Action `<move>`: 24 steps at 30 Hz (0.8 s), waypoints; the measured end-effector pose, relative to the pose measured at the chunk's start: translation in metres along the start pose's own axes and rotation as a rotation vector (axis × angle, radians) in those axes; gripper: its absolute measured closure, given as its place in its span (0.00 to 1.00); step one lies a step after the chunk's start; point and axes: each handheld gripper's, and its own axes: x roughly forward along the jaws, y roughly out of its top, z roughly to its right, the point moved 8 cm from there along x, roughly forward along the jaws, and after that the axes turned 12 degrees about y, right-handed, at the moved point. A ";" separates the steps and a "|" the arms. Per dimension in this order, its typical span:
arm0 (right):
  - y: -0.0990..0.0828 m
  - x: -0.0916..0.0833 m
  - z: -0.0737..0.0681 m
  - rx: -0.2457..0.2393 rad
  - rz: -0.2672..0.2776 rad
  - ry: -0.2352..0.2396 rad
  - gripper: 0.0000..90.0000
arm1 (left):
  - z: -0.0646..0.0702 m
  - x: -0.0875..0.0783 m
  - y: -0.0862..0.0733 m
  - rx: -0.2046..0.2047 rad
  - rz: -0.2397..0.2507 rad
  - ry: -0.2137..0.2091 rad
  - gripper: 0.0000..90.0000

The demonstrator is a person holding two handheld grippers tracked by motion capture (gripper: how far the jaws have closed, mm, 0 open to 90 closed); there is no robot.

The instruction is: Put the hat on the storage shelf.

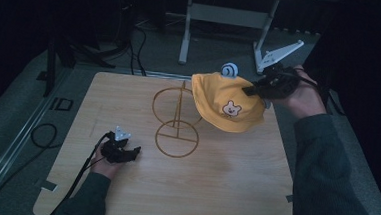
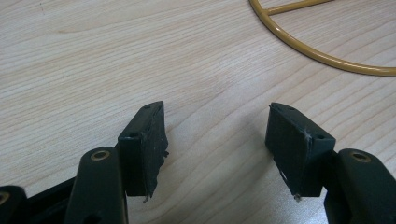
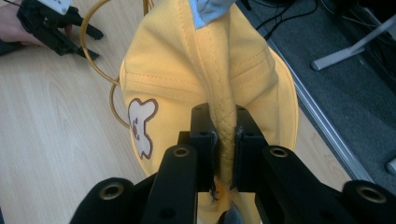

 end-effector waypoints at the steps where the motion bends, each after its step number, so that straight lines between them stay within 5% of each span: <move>1: 0.001 0.000 0.000 -0.001 0.005 0.002 0.91 | 0.000 0.000 0.000 0.000 0.000 0.000 0.43; 24: 0.031 0.002 -0.004 -0.041 0.066 0.035 0.91 | 0.000 0.000 0.000 -0.002 -0.001 0.000 0.43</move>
